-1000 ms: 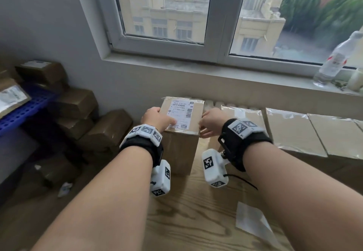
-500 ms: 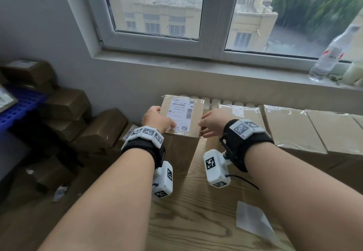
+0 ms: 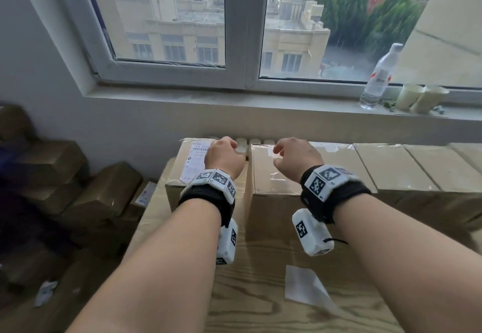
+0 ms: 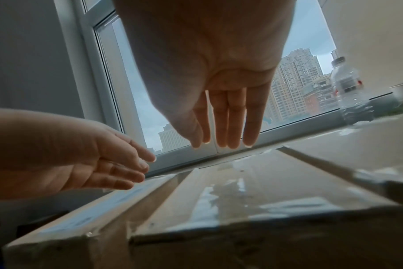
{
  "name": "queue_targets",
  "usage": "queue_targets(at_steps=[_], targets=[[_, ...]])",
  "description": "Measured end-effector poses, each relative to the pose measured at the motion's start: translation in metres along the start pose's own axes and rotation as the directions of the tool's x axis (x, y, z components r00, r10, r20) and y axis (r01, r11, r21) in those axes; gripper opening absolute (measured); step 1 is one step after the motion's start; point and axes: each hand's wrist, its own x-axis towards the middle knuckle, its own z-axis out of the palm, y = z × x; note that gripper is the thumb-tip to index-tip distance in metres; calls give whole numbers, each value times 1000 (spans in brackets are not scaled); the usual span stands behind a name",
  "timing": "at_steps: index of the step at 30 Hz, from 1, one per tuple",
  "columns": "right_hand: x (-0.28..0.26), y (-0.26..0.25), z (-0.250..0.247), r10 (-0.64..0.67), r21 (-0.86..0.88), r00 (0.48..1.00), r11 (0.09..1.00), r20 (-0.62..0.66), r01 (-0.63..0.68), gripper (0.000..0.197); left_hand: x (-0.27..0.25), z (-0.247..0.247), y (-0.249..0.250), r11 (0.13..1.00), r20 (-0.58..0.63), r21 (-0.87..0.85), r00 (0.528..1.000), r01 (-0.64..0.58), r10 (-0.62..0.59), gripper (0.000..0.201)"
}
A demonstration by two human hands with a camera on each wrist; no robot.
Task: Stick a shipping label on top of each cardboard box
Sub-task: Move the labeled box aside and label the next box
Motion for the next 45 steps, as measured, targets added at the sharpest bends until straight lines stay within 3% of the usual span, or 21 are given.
queue_targets(at_steps=[3,7,10,22,28,32,39,43,45], targets=[[-8,19,1,23,-28,1000,999,7,-23,32,-6,22,11,1000,97,19,995,22,-24,36],[-16,35,4,53,1,999,999,9,-53,31,-14,48,10,991,171,124,983,52,-73,58],[-20,43,6,78,22,997,997,-6,-78,30,-16,55,5,987,177,126,976,104,-125,64],[-46,52,6,129,22,992,991,7,-129,37,-38,47,6,977,177,97,963,188,-203,43],[-56,58,13,192,-22,973,981,127,-190,41,-57,47,11,973,184,92,957,212,-226,41],[-63,62,18,213,-9,956,976,202,-215,48,-63,46,9,961,208,38,939,273,-274,51],[-79,58,3,88,99,983,990,164,-105,38,-84,38,7,948,80,-50,947,315,-310,47],[-86,59,-9,77,153,990,984,119,-95,39,-97,32,16,950,2,-130,958,284,-286,32],[-91,60,-15,66,176,993,981,101,-83,39,-108,29,23,945,-51,-175,956,276,-288,41]])
